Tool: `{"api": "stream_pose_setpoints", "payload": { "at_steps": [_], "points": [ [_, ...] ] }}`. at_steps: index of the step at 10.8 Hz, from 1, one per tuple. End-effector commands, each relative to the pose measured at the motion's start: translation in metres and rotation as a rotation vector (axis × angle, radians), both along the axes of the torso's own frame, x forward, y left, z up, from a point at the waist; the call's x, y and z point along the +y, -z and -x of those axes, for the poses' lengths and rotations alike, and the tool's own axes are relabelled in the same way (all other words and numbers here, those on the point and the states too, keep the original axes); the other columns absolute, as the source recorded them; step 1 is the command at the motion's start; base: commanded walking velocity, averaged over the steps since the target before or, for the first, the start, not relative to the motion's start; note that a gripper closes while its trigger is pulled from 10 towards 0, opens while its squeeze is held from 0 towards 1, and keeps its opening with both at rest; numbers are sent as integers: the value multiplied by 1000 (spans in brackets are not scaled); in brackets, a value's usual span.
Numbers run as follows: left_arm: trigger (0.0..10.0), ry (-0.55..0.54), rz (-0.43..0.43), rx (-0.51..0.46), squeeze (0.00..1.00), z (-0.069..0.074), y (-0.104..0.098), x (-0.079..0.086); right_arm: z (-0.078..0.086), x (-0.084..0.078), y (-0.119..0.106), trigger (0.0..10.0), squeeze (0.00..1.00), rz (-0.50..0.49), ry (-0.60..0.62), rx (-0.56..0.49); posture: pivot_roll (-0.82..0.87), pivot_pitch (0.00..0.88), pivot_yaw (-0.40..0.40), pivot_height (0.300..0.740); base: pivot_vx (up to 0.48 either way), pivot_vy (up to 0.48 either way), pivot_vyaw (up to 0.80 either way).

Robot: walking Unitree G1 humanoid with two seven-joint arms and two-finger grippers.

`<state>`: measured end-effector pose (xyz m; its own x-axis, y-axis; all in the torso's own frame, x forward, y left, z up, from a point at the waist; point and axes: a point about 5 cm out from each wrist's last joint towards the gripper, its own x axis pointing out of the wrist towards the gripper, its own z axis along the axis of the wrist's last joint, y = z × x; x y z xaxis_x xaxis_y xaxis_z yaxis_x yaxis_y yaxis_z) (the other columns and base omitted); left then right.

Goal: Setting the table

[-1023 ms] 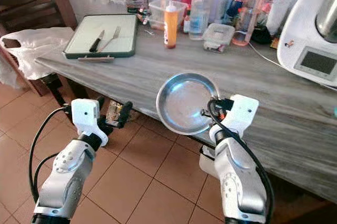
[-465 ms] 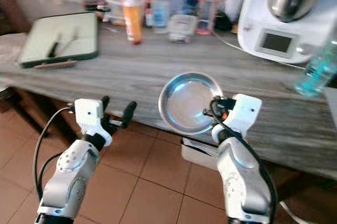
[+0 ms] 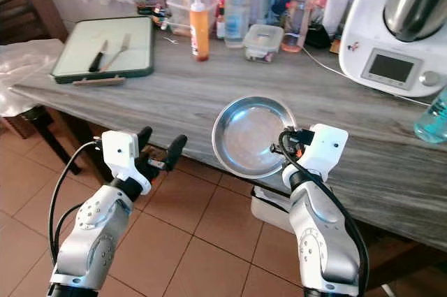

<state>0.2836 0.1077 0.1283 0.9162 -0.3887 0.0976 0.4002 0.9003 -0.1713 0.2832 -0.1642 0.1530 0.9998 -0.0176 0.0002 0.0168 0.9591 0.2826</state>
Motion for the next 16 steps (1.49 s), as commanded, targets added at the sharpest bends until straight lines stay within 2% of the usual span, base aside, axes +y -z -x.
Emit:
{"api": "stream_pose_setpoints", "payload": {
  "at_steps": [1, 9, 11, 13, 16],
  "points": [
    [10000, 3, 1, -12, 0, 2, -2, 0, -1, 0, -10, 10000, 0, 4, -2, -34, -37, 58, 8, 740, 259, 0, 0],
    [10000, 13, -2, -4, 0, 3, 0, -1, 3, -3, -8, 10000, 0, 8, 16, -19, -48, 65, 5, 740, 290, 0, 0],
    [10000, 17, -9, 11, 0, 4, 2, -1, 2, -2, -10, 10000, 0, 4, 15, -19, -49, 65, 4, 740, 0, 0, 0],
    [10000, 35, -16, 30, 0, 7, 6, 1, 5, 0, -14, 10000, 0, -14, 7, -18, -51, 65, 3, 740, 0, 0, 0],
    [10000, 143, -58, 74, 0, 21, 13, 8, 19, 3, -17, 10000, 0, -32, -13, 0, -50, 69, 2, 740, 0, 0, 0]
  ]
}}
